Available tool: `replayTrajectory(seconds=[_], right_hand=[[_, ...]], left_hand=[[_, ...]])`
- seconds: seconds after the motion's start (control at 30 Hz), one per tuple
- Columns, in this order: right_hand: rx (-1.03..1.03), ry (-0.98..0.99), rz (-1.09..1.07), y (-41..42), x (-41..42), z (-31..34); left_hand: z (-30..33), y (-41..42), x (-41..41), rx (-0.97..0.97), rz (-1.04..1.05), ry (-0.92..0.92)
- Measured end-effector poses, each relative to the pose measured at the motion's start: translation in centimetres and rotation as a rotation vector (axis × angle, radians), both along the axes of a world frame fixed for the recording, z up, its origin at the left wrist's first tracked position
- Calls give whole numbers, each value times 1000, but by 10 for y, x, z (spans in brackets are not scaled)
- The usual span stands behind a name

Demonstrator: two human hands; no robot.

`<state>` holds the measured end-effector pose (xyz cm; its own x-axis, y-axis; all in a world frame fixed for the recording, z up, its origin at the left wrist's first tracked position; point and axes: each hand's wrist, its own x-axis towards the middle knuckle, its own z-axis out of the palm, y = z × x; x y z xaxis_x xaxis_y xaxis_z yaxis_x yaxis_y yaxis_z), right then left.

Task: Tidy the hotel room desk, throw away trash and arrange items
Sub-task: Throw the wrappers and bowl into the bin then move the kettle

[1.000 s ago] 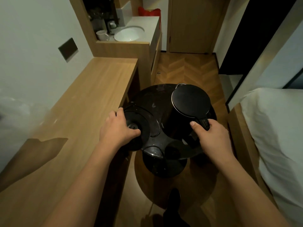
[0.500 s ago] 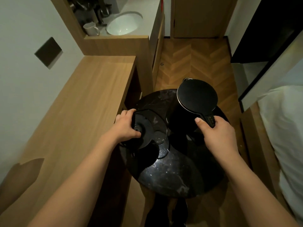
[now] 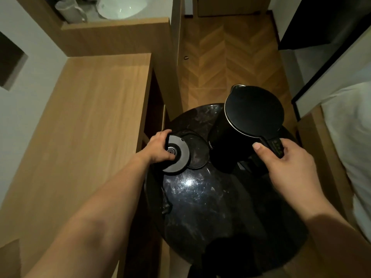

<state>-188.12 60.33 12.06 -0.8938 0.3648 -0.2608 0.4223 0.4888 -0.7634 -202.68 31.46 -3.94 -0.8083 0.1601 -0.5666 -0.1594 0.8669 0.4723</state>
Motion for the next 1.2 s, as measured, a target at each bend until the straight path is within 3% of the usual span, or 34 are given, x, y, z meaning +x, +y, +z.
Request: replayTrajectory(seconds=[0.17,0.3,0.43,0.57,0.67,0.83,1.2], right_hand=[[6,-43,6,-12,-13,-4],[-13,-21,58,-22,-19,-6],[19,-18,90,-37,-26,-14],[46,-48,168,-61,-35,-21],[48,-69,236,-81,-45,-28],[40,-116,314,-107,-58,-42],[86,-172,353,-121,-64,-66]], left_hand=[[-31,-6,0,89,30,-29],[-34,-10,5,-32,-50,42],[-23,-32,28,-109,47,76],[-12,-57,62,-194,3,88],[-8,-69,81,-95,97,4],[7,-71,90,179,482,-1],[4,-56,56,471,735,-166]])
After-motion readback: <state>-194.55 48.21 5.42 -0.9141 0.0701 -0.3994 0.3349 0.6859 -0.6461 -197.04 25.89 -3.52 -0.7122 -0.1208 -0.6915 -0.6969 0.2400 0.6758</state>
